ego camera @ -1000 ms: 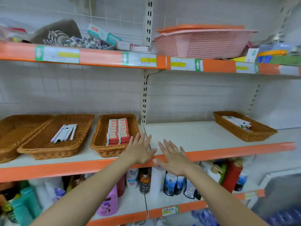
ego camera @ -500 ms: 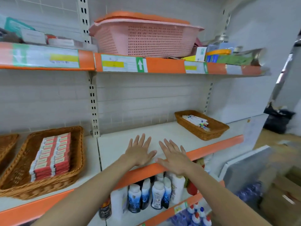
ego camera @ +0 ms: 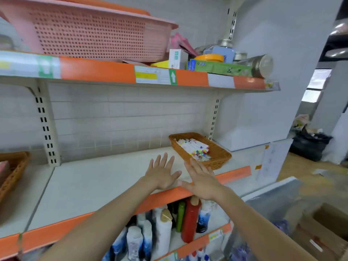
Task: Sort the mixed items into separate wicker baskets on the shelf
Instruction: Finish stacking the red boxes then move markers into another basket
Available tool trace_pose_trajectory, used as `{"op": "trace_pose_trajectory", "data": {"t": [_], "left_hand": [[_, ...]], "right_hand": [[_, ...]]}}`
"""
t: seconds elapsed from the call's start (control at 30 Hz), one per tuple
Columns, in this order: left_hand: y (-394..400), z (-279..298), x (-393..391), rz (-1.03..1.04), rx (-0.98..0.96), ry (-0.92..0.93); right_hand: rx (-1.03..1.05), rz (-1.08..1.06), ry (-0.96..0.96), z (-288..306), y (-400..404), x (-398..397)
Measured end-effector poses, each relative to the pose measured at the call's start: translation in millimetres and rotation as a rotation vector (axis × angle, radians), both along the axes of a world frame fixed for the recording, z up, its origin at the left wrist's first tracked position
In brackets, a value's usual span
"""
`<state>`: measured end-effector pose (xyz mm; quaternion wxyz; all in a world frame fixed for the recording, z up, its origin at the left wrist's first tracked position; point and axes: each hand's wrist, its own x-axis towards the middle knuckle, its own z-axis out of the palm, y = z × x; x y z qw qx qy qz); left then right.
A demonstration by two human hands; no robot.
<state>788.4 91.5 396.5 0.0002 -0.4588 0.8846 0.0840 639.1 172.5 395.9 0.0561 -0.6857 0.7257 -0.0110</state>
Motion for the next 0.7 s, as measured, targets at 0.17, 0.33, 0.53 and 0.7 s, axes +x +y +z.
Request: {"op": "trace_pose_trajectory", "data": {"t": [0.17,0.33,0.53,0.7], "left_hand": [[6,3,-53,0.015,-0.006,0.014],[-10,6,-90,0.029,0.014,0.017],[-57,3,-128,0.053,-0.009,0.047],[-103,1,-161,0.126,-0.001,0.097]], "right_hand": [[-0.003,0.014,-0.005,1,-3,-55],[-0.016,0.031,-0.067,-7,-19,-93],[-0.046,0.029,-0.085,-10,-62,-126],[-0.04,0.036,-0.047,0,-114,-157]]}}
